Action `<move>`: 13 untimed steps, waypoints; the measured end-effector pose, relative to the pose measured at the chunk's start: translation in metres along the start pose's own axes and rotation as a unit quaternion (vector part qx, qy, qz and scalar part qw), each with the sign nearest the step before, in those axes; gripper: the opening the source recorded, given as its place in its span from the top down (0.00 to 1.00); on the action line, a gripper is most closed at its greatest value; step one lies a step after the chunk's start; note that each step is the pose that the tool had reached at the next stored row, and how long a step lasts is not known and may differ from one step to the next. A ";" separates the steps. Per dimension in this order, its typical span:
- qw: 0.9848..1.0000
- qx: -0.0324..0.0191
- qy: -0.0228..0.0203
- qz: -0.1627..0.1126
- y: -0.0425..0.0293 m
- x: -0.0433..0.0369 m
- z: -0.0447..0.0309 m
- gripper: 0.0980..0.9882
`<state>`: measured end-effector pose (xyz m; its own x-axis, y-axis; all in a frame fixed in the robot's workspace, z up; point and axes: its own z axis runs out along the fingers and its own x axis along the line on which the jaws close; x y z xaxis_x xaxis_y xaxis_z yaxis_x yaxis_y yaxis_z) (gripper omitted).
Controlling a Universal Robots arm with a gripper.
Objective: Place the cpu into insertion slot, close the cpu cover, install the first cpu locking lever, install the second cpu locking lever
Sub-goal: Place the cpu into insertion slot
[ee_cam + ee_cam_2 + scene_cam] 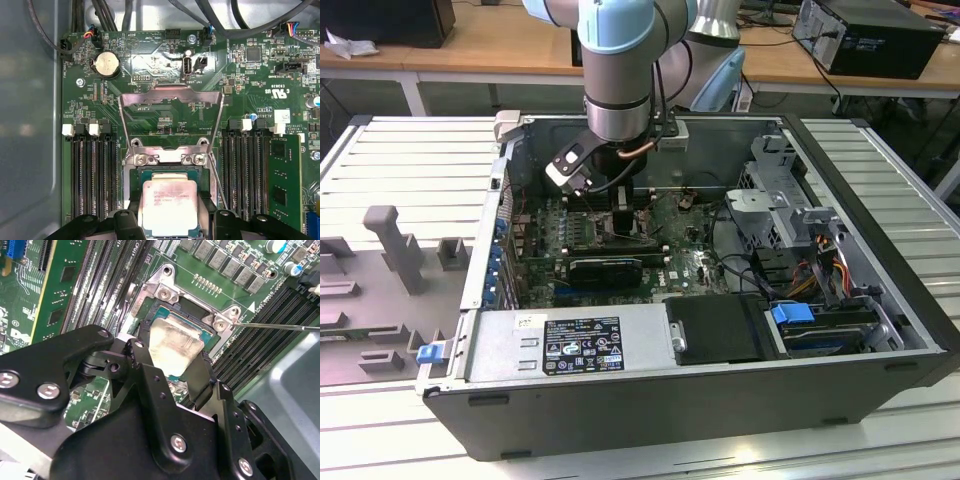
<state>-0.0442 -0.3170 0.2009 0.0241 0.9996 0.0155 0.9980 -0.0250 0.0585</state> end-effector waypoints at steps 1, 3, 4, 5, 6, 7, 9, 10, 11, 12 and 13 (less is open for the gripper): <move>1.000 0.000 0.000 0.000 0.0000 0.0000 0.0000 0.52; 1.000 0.000 0.000 0.000 0.0000 0.0000 0.0001 0.51; 1.000 0.000 0.000 0.000 0.0000 0.0000 0.0001 0.51; 1.000 0.000 0.000 0.000 0.0000 0.0000 0.0001 0.44; 1.000 0.000 0.000 0.000 0.0000 0.0000 0.0002 0.44; 1.000 0.000 0.000 0.000 0.0000 0.0000 0.0002 0.44; 1.000 0.000 0.000 0.000 0.0001 0.0001 -0.0016 0.44; 1.000 0.000 0.000 0.001 0.0003 0.0001 -0.0041 0.44; 1.000 0.000 0.000 0.001 0.0004 0.0001 -0.0064 0.44; 1.000 0.000 0.000 0.001 0.0004 0.0001 -0.0074 0.44; 1.000 0.000 0.000 0.001 0.0005 0.0002 -0.0085 0.45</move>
<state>-0.0442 -0.3169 0.2094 0.0259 0.9995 0.0153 0.9979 -0.0268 0.0586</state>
